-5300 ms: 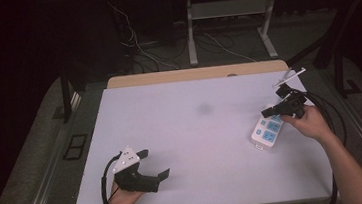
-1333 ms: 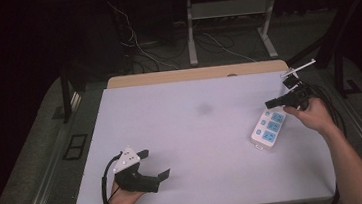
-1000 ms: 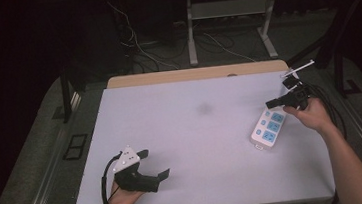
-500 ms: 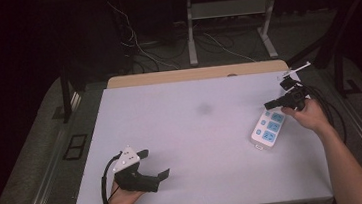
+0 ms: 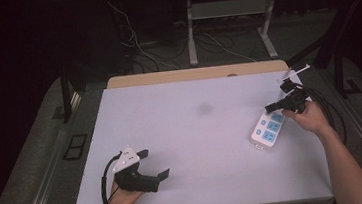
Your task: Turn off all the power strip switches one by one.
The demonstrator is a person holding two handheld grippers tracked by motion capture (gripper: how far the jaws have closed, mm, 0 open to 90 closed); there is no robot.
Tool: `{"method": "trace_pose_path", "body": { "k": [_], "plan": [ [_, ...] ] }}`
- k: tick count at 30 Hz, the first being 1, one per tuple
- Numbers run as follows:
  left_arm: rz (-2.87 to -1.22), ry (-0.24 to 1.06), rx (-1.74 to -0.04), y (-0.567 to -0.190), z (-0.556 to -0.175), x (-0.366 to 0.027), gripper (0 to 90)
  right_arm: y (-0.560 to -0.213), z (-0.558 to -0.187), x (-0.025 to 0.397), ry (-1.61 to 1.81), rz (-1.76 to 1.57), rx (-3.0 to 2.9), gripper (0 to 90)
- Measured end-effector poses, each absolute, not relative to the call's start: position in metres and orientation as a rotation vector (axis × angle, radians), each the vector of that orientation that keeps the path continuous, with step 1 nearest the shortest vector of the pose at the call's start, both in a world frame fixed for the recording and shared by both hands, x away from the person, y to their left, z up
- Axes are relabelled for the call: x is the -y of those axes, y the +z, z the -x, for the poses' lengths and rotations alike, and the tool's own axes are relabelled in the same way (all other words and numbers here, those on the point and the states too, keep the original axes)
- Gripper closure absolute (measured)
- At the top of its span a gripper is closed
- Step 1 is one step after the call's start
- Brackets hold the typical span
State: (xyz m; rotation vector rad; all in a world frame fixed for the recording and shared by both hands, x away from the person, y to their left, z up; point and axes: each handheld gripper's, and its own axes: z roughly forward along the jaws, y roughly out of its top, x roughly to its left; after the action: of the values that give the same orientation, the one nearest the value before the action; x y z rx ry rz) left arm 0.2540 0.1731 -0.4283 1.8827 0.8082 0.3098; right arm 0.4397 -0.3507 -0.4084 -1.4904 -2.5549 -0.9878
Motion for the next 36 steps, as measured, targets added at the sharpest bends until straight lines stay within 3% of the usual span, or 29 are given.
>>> {"method": "trace_pose_path", "body": {
  "k": [36],
  "plan": [
    [-1.895,0.306,-0.803,-0.4296,-0.2542,-0.171,0.0,-0.4126,-0.4341,0.3419,-0.93,1.537,2.631,90.0]
  ]
}}
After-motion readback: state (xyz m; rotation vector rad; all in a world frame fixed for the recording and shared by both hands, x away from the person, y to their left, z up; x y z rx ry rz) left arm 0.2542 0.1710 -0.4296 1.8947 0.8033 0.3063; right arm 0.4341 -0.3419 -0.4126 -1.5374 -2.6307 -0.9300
